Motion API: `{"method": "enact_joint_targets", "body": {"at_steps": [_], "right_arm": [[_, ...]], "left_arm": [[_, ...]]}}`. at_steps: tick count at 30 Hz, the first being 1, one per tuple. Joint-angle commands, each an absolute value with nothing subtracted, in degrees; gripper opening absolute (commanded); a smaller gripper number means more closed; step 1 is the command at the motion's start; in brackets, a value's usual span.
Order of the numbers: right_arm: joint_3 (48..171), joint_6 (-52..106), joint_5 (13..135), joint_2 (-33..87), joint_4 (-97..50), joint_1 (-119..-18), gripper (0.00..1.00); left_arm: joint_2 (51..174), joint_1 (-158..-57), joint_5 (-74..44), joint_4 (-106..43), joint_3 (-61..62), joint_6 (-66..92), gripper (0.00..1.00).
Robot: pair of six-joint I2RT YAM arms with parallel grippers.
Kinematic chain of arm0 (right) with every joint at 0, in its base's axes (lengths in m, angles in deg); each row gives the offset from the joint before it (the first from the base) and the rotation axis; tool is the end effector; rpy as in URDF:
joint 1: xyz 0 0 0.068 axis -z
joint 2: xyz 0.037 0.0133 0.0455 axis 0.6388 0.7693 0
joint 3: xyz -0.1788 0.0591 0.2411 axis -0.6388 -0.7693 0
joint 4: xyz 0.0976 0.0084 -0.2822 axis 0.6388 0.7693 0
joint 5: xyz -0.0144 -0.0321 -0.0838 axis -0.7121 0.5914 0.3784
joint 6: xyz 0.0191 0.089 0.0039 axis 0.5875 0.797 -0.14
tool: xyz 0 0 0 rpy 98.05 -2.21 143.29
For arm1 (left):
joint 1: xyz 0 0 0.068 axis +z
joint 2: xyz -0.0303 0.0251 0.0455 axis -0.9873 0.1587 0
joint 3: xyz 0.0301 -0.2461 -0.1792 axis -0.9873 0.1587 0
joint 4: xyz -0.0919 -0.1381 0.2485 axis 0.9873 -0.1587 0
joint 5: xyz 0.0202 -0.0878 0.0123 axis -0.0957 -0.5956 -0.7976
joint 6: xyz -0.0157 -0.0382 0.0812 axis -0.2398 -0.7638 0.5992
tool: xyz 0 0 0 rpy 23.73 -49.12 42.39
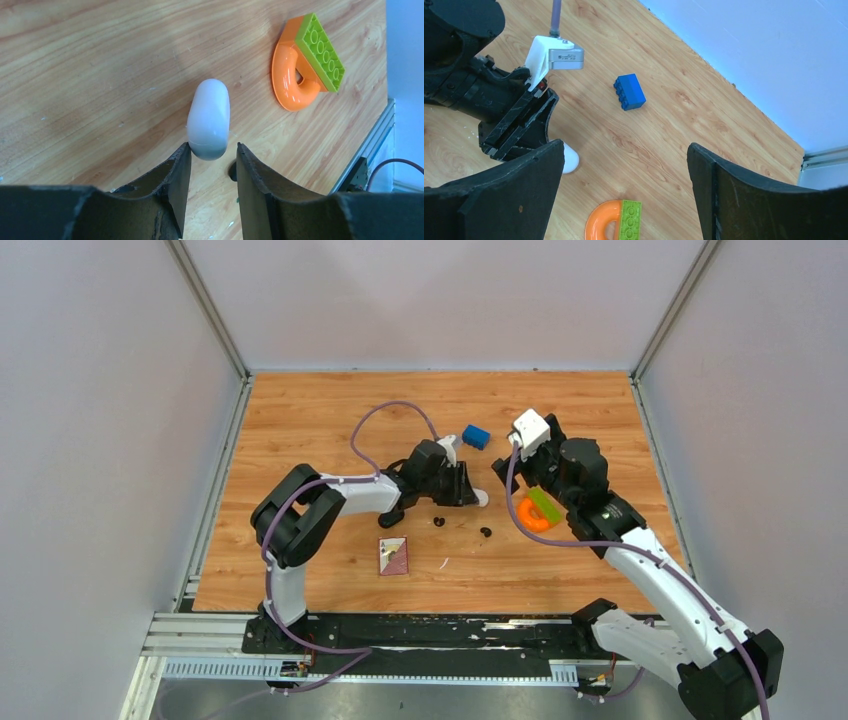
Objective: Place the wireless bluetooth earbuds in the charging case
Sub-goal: Place the charging case at the center of the board, then pick up the charging case at the center of the board.
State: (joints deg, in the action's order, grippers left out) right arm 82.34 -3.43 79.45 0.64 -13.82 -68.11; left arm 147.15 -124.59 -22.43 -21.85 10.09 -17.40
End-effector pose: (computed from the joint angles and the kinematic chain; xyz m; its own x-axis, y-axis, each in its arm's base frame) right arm 0.2500 0.1382 0.3400 -0.0299 -0.4722 -0.8810 -0.5620 0.7368 -0.3758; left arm 0.3325 -0.3487 0.1325 -0.8661 -0.0558 -0.4968 0.3326 0.6775 -0.6560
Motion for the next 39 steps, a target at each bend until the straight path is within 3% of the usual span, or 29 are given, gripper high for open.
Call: {"method": "enact_joint_targets", "body": {"at_steps": [1, 10, 18, 22, 26, 29, 39], "right_arm": [[81.89, -2.87, 78.5, -0.62, -15.87, -68.01, 0.92], [81.79, -3.26, 77.43, -0.12, -15.59, -67.93, 0.92], [81.54, -3.81, 72.22, 0.73, -14.57, -67.57, 0.91], [81.66, -5.18, 66.04, 3.43, -13.21, -67.51, 0.85], [82.29, -8.21, 55.58, 6.42, -9.78, -67.54, 0.71], [82.09, -10.51, 49.14, 9.02, -8.91, -67.77, 0.64], [84.95, -15.84, 48.24, 17.21, -4.05, -72.69, 0.64]], "left_arm": [[147.77, -124.37, -22.43, -25.37, 6.32, -15.04, 0.45], [141.61, -124.37, -11.06, -38.92, 6.79, -4.62, 0.44], [119.89, -124.39, 6.76, -43.75, 19.47, 4.24, 0.47], [111.46, -124.3, 11.82, -39.63, 26.96, 6.07, 0.48], [106.19, -123.44, 15.66, -33.93, 34.78, 5.86, 0.5], [105.72, -122.14, 15.05, -32.01, 37.82, 5.51, 0.53], [116.41, -121.12, 11.49, -30.65, 36.26, 8.56, 0.61]]}}
